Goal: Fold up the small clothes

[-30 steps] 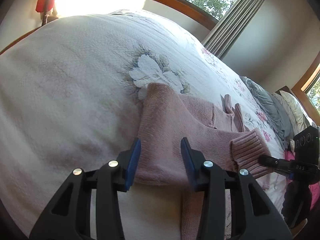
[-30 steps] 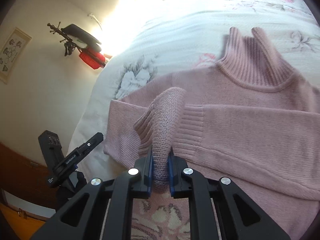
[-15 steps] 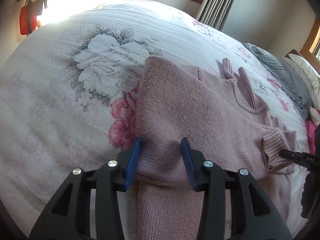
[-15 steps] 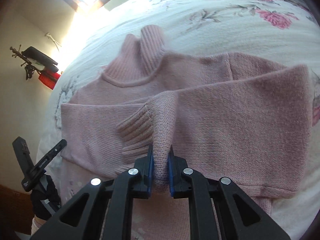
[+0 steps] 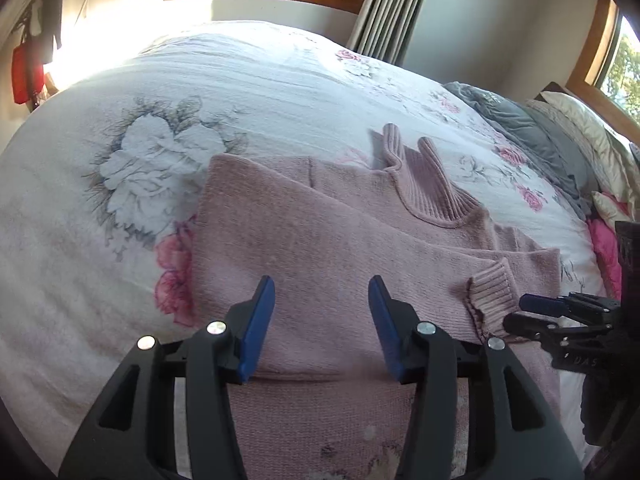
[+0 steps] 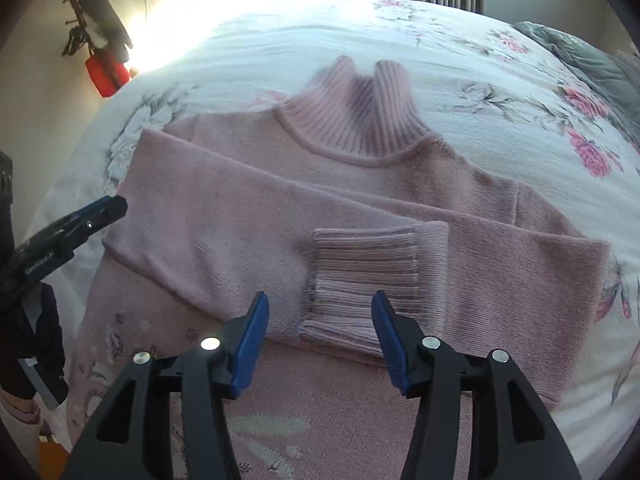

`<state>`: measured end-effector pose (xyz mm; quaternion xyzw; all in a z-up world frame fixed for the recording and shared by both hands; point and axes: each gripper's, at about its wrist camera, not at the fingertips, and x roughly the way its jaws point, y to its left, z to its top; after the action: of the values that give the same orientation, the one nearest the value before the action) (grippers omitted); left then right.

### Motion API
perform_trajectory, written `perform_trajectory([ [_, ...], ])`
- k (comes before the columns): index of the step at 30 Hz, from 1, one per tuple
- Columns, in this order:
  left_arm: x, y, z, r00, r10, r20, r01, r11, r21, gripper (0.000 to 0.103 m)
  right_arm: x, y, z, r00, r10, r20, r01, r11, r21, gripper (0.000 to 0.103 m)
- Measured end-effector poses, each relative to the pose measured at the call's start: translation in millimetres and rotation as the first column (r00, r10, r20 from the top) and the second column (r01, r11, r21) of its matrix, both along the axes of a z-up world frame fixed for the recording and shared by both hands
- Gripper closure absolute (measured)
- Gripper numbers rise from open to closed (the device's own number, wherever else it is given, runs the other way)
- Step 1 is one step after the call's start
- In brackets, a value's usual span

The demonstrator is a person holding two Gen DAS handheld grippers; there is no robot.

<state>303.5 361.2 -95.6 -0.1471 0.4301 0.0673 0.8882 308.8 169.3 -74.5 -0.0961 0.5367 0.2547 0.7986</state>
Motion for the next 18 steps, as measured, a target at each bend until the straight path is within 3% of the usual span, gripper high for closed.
perform_trajectory([
  [4, 9.3, 0.2, -21.0, 0.998, 0.019, -0.059, -0.020, 1.000, -0.015, 0.054, 3.7, 15.2, -33.8, 0.999, -0.038, -0.006, 0.036, 0.986, -0.162, 0.045],
  [7, 9.7, 8.5, -35.2, 0.997, 0.035, -0.074, -0.039, 0.998, -0.050, 0.054, 4.2, 13.0, -44.9, 0.999, -0.028, 0.018, 0.031, 0.979, -0.203, 0.057],
  [9, 8.5, 9.6, -36.5, 0.997, 0.028, -0.067, -0.032, 0.998, -0.051, 0.054, 5.7, 3.7, -39.8, 0.999, -0.043, 0.005, 0.043, 0.986, -0.159, 0.067],
  [10, 8.3, 9.6, -36.5, 0.997, 0.026, -0.067, -0.029, 0.998, -0.049, 0.054, 7.2, -3.4, -36.1, 0.998, -0.060, 0.004, 0.060, 0.988, -0.140, 0.080],
  [15, 8.9, 10.4, -37.5, 0.997, 0.024, -0.067, -0.028, 0.998, -0.051, 0.054, 16.2, -56.4, -13.9, 0.987, -0.152, -0.045, 0.154, 0.988, 0.033, 0.083],
  [18, 8.8, 10.5, -38.5, 0.998, 0.025, -0.065, -0.029, 0.998, -0.051, 0.054, 19.7, -87.7, -2.8, 0.979, -0.199, -0.051, 0.203, 0.975, 0.085, 0.083],
])
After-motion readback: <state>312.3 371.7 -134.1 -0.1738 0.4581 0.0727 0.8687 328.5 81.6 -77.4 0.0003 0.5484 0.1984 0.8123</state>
